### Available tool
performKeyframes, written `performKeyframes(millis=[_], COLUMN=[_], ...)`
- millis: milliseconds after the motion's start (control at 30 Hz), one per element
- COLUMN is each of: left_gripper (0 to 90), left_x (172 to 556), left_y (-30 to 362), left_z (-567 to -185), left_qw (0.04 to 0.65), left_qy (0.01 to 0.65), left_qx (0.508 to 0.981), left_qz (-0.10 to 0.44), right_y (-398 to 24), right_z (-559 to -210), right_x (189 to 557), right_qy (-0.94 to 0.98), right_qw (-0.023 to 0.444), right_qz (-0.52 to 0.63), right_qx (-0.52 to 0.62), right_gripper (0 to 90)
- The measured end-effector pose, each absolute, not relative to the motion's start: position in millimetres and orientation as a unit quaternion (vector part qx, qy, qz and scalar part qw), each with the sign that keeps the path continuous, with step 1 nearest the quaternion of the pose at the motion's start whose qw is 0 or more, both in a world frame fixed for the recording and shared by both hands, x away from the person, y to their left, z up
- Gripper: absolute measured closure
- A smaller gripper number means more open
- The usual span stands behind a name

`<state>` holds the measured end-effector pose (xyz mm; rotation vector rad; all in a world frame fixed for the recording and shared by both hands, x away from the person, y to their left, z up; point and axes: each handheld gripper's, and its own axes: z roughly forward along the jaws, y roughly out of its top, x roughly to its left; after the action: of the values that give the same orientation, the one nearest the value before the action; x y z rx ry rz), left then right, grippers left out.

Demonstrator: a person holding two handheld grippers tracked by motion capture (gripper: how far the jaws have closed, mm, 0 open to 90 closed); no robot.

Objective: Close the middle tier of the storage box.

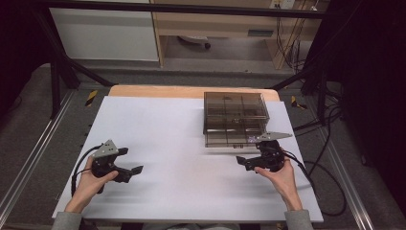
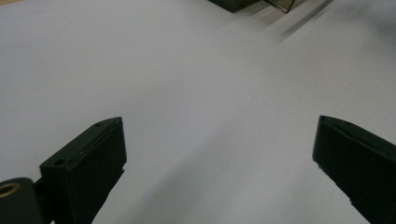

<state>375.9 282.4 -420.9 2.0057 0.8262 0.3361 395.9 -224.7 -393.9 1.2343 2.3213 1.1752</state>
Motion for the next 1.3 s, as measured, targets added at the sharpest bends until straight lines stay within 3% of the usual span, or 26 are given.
performKeyframes(millis=[233, 300, 467, 733, 1300], left_gripper=[2.6, 2.6, 2.6, 2.6, 2.6], left_x=[376, 376, 376, 376, 376], left_y=[282, 282, 281, 281, 282], left_z=[-421, -421, -420, -421, -420], left_qw=[0.456, 0.456, 0.456, 0.455, 0.456], left_qy=[0.334, 0.334, 0.333, 0.334, 0.334], left_qx=[0.813, 0.813, 0.814, 0.814, 0.814], left_qz=[0.136, 0.137, 0.137, 0.137, 0.138], right_y=[-222, -222, -220, -216, -222], right_z=[-400, -401, -405, -410, -415], right_x=[393, 393, 394, 393, 394], right_qy=[0.805, 0.805, 0.809, 0.818, 0.808], right_qw=[0.127, 0.126, 0.121, 0.136, 0.138], right_qz=[0.398, 0.400, 0.398, 0.385, 0.391], right_qx=[0.421, 0.420, 0.416, 0.406, 0.418], right_gripper=[12.6, 21.0, 29.9, 51.5, 75.1])
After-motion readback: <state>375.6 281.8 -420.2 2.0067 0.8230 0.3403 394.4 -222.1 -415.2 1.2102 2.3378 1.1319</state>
